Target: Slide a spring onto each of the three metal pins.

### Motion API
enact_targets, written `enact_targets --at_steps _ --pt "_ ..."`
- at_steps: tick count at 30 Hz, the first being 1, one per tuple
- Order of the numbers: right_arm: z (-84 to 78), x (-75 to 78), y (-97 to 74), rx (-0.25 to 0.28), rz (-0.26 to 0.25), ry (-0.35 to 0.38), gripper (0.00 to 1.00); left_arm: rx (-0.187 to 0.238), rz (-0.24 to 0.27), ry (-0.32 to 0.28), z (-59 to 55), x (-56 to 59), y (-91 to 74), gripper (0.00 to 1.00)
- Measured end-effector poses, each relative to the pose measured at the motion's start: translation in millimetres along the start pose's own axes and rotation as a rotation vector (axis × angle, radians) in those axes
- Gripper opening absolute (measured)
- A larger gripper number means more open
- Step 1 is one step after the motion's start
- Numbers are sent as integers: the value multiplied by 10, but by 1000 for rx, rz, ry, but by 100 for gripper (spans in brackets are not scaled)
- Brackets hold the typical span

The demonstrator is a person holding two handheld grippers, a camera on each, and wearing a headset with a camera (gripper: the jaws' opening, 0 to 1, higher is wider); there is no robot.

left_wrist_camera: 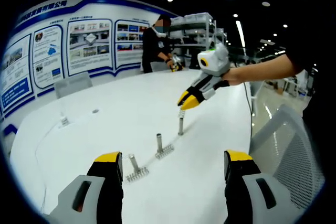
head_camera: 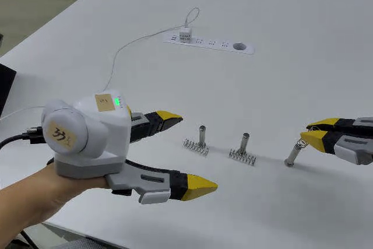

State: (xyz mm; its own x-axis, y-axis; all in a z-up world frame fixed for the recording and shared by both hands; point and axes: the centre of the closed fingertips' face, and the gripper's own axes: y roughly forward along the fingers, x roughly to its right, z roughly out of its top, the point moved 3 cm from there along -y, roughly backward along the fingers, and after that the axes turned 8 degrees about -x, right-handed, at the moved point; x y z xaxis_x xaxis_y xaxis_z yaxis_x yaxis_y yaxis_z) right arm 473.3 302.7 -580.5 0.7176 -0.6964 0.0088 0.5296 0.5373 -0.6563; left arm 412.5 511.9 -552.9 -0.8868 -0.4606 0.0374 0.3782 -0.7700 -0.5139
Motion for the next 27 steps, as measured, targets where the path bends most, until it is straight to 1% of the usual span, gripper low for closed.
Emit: enact_targets --at_steps 2,5,9,16,20,27 --pt "12 -4 0 10 6 16 11 -7 3 -7 -23 -4 1 84" --pt "17 -3 5 8 6 12 11 -17 5 -13 -51 -4 3 87" --pt "21 -19 8 6 11 8 11 -26 5 -20 -75 3 9 88" --pt "12 -47 23 -5 17 -1 11 -25 15 -30 -73 -21 7 93" --pt "-14 -41 59 -18 18 -1 11 -18 24 -41 -59 -43 -14 96" --pt "-69 -55 133 -40 26 4 11 -28 44 -55 -101 -87 -58 100"
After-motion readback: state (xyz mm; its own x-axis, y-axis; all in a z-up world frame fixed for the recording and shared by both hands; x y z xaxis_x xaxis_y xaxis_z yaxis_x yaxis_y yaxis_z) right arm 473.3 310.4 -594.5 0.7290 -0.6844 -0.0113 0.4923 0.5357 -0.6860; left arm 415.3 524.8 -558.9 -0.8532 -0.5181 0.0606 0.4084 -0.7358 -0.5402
